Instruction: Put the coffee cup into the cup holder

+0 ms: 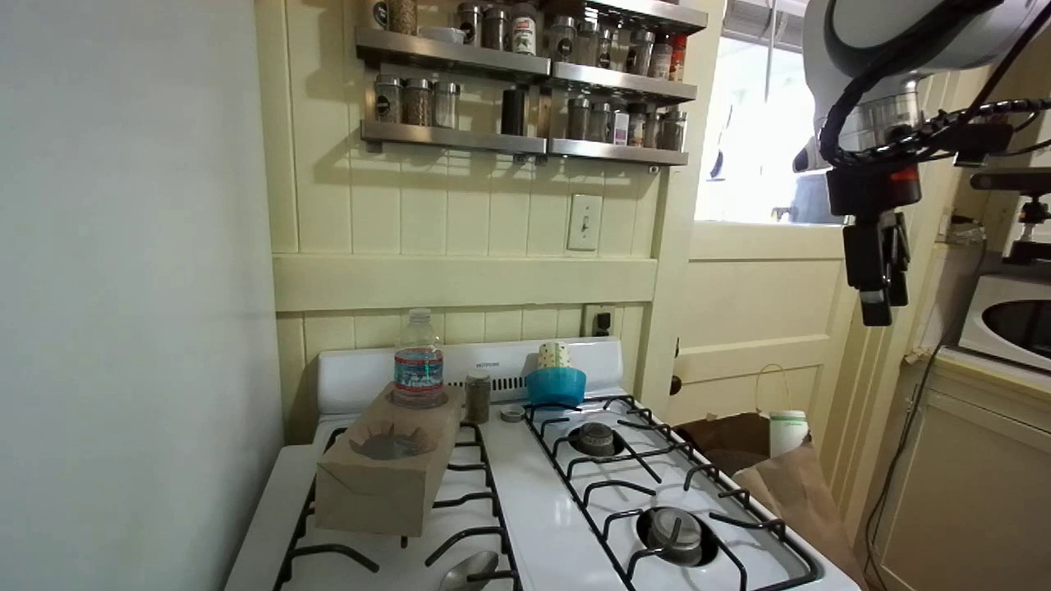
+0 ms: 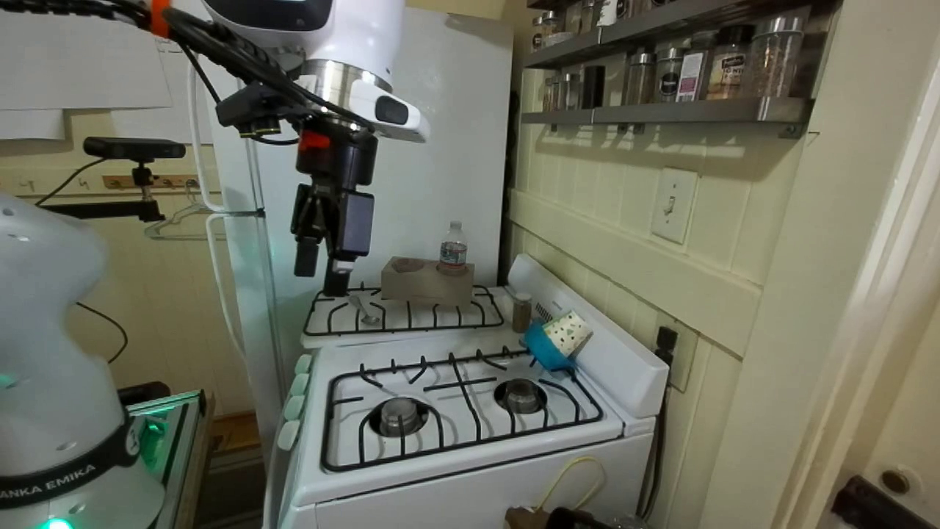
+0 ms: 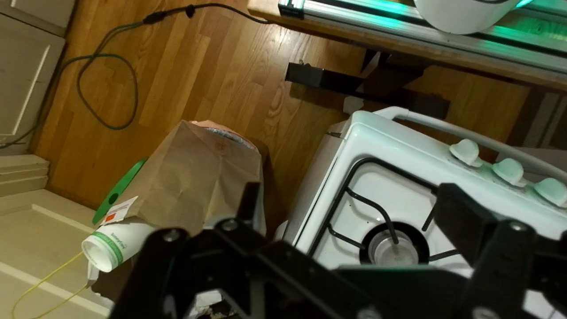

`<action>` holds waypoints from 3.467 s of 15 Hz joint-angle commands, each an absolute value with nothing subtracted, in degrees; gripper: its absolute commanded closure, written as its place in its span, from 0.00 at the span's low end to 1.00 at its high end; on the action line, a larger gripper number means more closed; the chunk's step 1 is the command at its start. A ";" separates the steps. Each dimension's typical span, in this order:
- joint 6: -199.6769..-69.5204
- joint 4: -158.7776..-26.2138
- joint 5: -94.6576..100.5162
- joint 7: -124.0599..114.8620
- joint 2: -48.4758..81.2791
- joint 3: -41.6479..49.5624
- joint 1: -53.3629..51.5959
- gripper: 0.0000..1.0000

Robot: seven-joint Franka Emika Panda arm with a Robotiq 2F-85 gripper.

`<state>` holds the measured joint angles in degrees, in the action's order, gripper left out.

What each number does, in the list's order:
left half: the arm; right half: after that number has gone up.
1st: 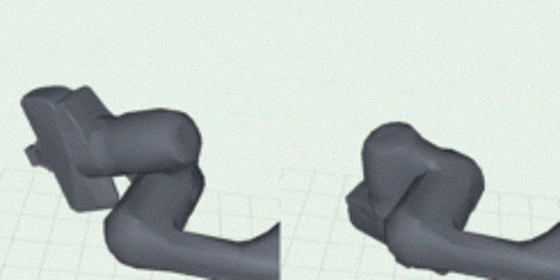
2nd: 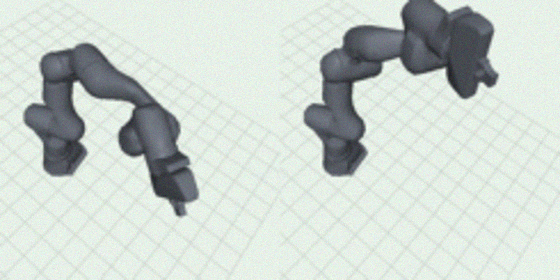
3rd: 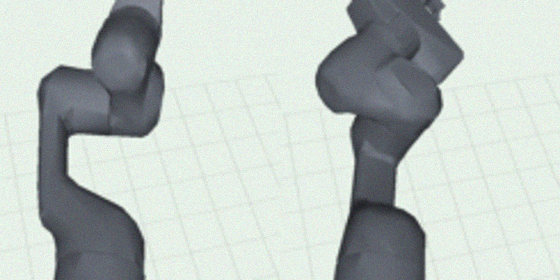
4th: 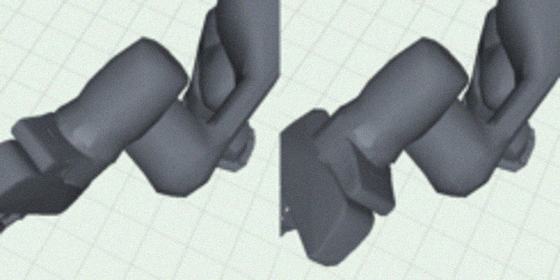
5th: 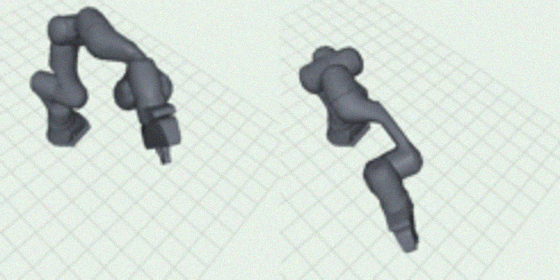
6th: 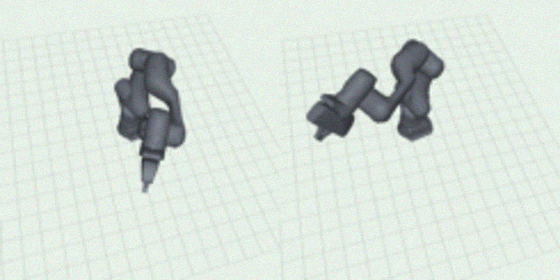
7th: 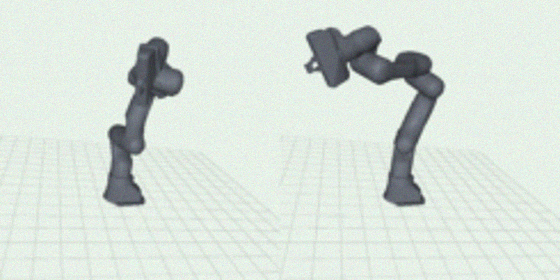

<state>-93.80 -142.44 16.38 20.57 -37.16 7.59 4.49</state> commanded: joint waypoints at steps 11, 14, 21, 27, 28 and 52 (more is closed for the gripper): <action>-116.87 -118.24 8.05 -12.29 -2.07 2.69 4.13 0.00; -119.40 -120.97 9.26 -10.60 -3.78 2.87 4.02 0.00; -120.14 -117.35 10.23 -11.41 0.35 3.04 4.13 0.00; -134.10 -106.41 17.21 -10.96 14.82 2.24 1.99 0.00; -136.47 -104.37 16.58 -10.48 16.90 2.17 1.49 0.00; -134.12 -96.78 9.63 -39.21 27.94 6.40 -6.23 0.00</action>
<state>-131.13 -96.69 10.96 -34.59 26.61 5.23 -5.17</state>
